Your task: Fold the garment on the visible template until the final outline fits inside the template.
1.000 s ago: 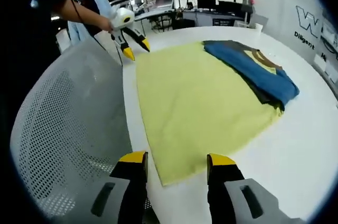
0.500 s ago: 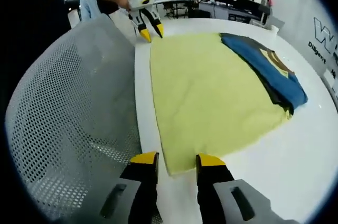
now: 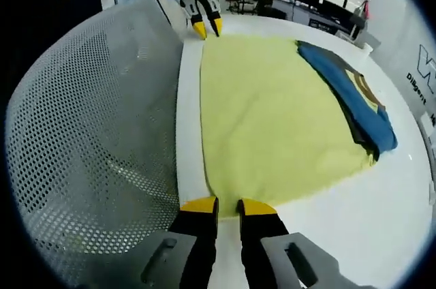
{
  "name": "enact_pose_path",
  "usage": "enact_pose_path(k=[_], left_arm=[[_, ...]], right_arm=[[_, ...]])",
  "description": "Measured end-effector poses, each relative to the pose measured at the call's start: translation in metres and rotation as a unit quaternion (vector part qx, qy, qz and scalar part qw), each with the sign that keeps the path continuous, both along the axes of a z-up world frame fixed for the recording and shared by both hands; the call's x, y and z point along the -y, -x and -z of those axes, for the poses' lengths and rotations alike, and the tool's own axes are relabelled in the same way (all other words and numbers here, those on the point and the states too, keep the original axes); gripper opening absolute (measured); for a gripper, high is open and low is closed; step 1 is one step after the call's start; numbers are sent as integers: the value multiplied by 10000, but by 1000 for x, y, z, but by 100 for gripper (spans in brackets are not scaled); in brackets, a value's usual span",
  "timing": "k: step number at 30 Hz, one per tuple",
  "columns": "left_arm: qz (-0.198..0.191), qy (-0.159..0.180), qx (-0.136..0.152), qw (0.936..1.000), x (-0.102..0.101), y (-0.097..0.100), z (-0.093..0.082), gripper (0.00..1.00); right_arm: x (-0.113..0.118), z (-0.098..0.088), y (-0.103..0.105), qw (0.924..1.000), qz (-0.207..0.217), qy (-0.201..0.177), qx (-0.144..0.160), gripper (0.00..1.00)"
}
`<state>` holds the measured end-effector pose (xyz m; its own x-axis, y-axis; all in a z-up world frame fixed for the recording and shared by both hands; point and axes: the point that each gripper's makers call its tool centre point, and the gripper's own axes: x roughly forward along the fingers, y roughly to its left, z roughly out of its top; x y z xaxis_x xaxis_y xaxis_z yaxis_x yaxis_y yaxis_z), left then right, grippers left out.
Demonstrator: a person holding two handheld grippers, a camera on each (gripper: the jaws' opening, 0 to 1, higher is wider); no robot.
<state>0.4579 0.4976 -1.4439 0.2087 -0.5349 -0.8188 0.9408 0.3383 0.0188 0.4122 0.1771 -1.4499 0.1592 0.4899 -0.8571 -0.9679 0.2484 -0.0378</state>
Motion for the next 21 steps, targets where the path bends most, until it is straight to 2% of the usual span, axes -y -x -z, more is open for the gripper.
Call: enact_pose_path(k=[5, 10, 13, 16, 19, 21], left_arm=[[25, -45, 15, 10000, 3, 2, 0, 9], [-206, -72, -141, 9997, 6, 0, 0, 6], [-150, -167, -85, 9997, 7, 0, 1, 3], [-477, -131, -310, 9983, 6, -2, 0, 2], [-468, -136, -316, 9983, 6, 0, -1, 2], [-565, -78, -439, 9974, 7, 2, -2, 2]], right_arm=[[9, 0, -4, 9999, -3, 126, 88, 1], [12, 0, -9, 9997, 124, 156, 141, 0], [12, 0, -10, 9995, 222, 187, 117, 0], [13, -1, -11, 9993, 285, 203, 110, 0], [12, -4, -11, 9989, 419, 180, 79, 0], [14, -7, -11, 9988, 432, 192, 85, 0]])
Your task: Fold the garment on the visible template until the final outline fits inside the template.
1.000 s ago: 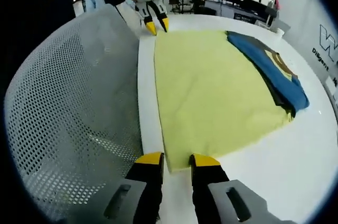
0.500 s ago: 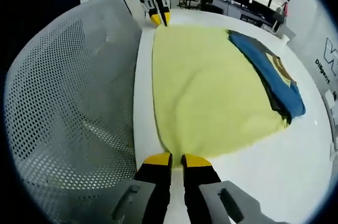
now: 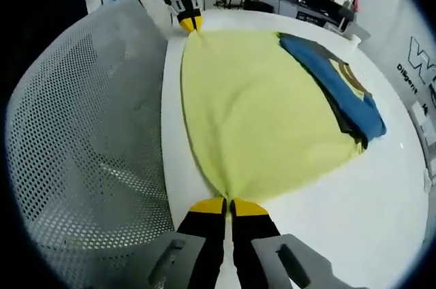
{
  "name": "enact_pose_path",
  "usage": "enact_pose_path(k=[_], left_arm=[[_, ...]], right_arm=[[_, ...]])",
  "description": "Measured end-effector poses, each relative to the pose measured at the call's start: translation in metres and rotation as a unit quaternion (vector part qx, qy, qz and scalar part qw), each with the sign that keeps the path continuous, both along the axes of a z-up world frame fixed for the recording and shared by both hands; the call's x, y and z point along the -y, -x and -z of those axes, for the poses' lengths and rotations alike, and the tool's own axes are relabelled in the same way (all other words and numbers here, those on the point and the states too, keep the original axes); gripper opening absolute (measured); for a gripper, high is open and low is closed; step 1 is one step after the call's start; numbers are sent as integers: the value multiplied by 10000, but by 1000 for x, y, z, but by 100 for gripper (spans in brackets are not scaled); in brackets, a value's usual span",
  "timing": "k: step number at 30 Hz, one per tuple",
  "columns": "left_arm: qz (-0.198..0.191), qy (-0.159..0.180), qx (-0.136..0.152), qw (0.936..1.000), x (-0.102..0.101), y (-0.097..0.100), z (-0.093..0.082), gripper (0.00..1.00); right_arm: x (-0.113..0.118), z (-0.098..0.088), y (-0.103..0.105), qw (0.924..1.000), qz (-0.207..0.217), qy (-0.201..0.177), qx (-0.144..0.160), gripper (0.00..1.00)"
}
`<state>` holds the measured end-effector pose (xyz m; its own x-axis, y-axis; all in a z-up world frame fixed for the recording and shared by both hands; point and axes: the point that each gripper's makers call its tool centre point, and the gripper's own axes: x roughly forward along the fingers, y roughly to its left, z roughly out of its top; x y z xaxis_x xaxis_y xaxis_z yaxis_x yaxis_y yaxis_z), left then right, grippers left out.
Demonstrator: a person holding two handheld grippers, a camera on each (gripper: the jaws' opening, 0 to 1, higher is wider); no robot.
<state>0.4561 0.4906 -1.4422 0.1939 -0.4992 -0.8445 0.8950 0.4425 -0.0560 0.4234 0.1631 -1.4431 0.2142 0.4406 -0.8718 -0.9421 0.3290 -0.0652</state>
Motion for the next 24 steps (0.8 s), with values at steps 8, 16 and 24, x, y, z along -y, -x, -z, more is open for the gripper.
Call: enact_pose_path(k=[8, 16, 24], left_arm=[[-92, 141, -65, 9998, 3, -3, -15, 2], [-337, 411, 241, 9983, 4, -29, -41, 2], [-395, 534, 719, 9952, 8, -61, -64, 2]], right_arm=[[4, -22, -11, 9998, 147, -92, 132, 0], [5, -46, -30, 9989, 206, -141, 404, 0], [10, -70, -61, 9955, 449, -260, 792, 0]])
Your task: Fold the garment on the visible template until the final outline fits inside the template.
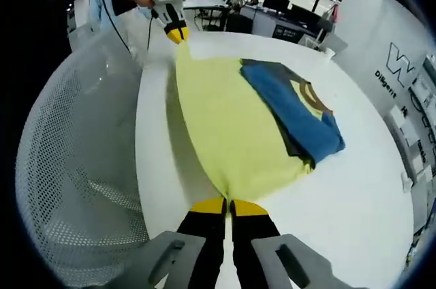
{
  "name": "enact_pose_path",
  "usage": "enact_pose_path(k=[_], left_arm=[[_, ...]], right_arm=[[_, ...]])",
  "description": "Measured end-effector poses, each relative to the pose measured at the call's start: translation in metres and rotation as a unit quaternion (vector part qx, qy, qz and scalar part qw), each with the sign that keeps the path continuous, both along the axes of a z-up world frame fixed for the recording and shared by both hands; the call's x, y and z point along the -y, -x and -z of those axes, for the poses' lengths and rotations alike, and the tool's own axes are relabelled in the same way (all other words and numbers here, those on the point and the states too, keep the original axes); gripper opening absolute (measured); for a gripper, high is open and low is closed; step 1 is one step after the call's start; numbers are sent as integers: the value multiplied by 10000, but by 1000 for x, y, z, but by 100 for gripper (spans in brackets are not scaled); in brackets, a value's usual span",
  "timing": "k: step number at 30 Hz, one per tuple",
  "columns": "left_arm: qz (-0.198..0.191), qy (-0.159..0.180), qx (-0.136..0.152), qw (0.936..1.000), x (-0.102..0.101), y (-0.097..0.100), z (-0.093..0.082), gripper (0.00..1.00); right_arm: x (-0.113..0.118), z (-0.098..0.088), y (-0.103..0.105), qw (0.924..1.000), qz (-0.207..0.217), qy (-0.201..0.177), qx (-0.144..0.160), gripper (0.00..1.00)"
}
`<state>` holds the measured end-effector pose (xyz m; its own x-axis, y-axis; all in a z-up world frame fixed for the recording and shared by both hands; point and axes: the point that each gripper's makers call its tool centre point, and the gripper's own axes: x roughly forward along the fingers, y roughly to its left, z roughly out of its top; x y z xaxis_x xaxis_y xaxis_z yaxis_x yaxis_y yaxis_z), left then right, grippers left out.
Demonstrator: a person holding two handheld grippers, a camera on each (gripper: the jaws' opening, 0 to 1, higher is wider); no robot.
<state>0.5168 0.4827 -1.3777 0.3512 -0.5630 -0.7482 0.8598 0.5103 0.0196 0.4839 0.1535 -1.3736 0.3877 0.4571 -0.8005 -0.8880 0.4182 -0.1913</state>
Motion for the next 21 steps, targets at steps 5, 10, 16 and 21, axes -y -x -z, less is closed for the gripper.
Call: enact_pose_path(k=[5, 10, 16, 21], left_arm=[[-103, 2, 308, 9995, 4, -24, -14, 2], [-265, 52, 519, 9983, 7, -54, -31, 2], [-353, 124, 733, 9966, 10, -81, -47, 2], [-428, 163, 793, 9958, 13, -101, -55, 2]], right_arm=[[3, -15, -23, 9996, 103, 7, 246, 0], [6, -31, -51, 9986, 215, 23, 492, 0], [9, -43, -76, 9975, 310, 75, 635, 0], [13, -50, -96, 9962, 263, 265, 784, 0]])
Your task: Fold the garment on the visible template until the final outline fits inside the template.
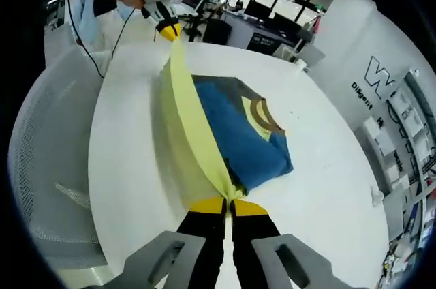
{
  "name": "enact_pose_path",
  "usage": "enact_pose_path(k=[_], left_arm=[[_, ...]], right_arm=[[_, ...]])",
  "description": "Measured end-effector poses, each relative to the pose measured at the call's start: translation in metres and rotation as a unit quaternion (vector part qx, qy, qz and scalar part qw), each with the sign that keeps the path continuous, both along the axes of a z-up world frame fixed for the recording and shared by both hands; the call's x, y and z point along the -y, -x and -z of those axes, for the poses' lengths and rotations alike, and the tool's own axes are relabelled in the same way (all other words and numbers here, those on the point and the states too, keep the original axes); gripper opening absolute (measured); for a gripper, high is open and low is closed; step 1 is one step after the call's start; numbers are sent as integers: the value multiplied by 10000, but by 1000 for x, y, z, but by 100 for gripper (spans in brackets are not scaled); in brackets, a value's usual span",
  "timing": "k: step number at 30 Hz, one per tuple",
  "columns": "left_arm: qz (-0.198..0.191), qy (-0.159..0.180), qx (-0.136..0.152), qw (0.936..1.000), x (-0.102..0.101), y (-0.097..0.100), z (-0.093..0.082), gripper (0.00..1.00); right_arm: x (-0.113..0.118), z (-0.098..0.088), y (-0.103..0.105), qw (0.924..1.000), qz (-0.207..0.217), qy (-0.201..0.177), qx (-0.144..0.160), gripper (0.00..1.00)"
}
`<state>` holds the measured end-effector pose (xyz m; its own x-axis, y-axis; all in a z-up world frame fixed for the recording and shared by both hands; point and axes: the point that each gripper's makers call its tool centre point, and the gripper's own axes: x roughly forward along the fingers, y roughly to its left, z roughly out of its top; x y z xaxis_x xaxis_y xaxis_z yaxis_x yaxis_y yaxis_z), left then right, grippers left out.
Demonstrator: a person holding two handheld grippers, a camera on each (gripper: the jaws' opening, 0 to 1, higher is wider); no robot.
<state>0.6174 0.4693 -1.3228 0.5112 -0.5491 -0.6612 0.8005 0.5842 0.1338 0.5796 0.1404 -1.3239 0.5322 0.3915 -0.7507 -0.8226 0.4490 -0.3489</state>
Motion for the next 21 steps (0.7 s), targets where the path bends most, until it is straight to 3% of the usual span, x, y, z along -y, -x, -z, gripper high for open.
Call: enact_pose_path(k=[5, 9, 21], left_arm=[[-319, 203, 103, 9992, 6, -26, -14, 2], [-479, 150, 177, 9986, 9, -44, -22, 2], [-787, 137, 304, 9963, 9, -92, -31, 2]], right_arm=[[3, -9, -29, 9993, 231, 85, 297, 0], [3, -13, -48, 9984, 347, 117, 441, 0], [7, -27, -96, 9963, 581, 20, 629, 0]])
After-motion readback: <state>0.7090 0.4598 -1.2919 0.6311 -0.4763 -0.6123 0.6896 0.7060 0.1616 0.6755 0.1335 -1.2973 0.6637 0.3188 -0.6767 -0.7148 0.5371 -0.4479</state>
